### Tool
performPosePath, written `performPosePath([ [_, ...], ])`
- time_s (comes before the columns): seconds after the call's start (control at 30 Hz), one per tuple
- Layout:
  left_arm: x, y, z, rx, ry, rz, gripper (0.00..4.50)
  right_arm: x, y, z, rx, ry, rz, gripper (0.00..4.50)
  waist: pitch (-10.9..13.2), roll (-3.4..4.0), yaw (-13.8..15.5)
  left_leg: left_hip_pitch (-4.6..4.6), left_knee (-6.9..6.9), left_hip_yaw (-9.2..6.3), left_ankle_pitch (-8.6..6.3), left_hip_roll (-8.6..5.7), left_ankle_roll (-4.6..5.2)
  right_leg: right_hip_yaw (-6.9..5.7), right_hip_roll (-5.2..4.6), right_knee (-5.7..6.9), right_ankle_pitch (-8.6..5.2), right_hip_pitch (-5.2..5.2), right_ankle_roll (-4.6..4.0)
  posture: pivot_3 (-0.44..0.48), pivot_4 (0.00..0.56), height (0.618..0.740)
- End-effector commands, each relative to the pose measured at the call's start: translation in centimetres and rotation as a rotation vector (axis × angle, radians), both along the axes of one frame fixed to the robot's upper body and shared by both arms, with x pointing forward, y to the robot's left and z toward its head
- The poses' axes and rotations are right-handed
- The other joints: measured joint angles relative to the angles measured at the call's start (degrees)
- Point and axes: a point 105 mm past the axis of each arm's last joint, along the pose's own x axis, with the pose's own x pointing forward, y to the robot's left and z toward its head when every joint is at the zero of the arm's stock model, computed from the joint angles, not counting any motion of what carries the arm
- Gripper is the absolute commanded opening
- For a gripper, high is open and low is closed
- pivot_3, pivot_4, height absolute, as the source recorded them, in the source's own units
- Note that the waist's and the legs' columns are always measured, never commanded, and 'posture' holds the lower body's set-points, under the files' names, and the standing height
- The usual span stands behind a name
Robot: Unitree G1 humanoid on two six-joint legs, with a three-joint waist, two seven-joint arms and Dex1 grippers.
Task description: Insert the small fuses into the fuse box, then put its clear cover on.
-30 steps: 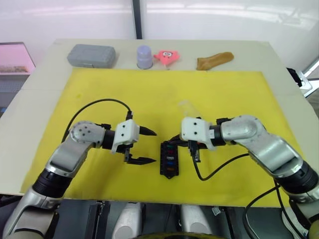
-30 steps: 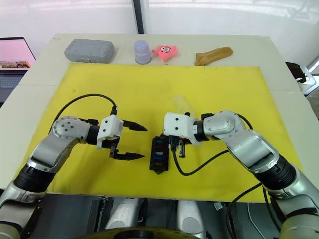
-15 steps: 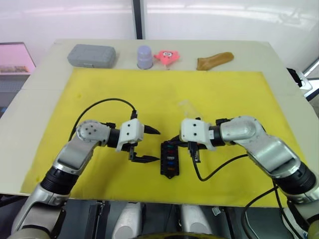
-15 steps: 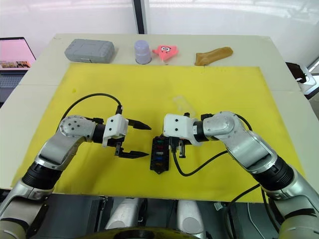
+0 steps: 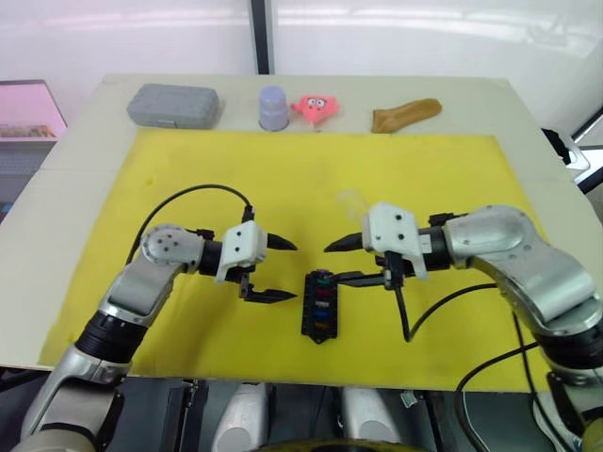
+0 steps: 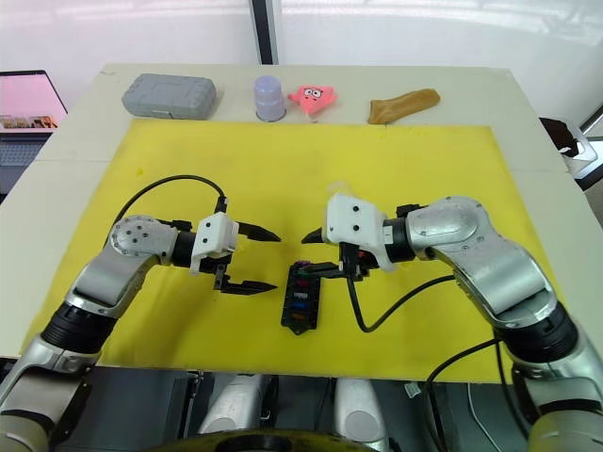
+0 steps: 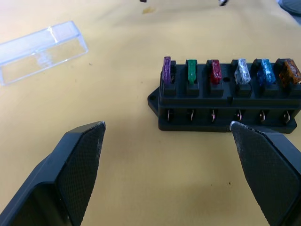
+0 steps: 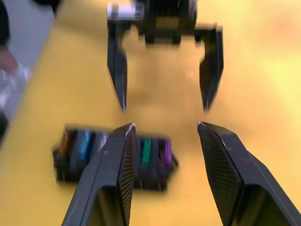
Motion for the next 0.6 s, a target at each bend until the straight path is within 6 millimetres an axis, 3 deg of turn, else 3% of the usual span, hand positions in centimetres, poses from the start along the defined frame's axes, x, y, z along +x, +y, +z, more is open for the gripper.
performPosePath([
  [0.03, 0.0, -0.4, 0.8, -0.01, -0.044, -0.024, 4.5, 0.9, 0.2, 0.3, 0.112, -0.019, -0.041, 1.33, 0.0, 0.0, 0.0, 0.0, 0.0, 0.0, 0.0, -0.01, 0.0, 0.0, 0.0, 0.01, 0.0, 0.01, 0.0, 0.0, 0.15, 0.74],
  [0.1, 0.0, -0.5, 0.8, -0.011, -0.045, -0.027, 4.5, 1.1, 0.2, -0.2, 0.134, 0.013, -0.055, 0.32, 0.0, 0.0, 0.0, 0.0, 0.0, 0.0, 0.0, -0.03, 0.0, 0.0, -0.02, 0.01, 0.0, 0.0, 0.0, 0.0, 0.15, 0.74],
  [0.13, -0.1, -0.5, 0.8, -0.012, -0.046, -0.028, 4.5, 1.2, 0.2, -0.4, 0.142, 0.024, -0.061, 0.02, 0.0, 0.0, -0.1, 0.0, 0.0, 0.0, 0.0, -0.03, 0.0, 0.0, -0.02, 0.01, 0.0, -0.01, 0.0, 0.0, 0.15, 0.74],
  [0.6, -0.3, -0.8, 0.6, -0.024, -0.043, -0.022, 4.5, 1.2, 0.2, -2.5, 0.12, 0.099, -0.094, 0.02, 0.0, 0.0, -0.1, 0.0, 0.02, -0.01, 0.0, -0.03, 0.0, -0.01, -0.02, 0.02, 0.0, 0.0, 0.01, 0.0, 0.15, 0.74],
])
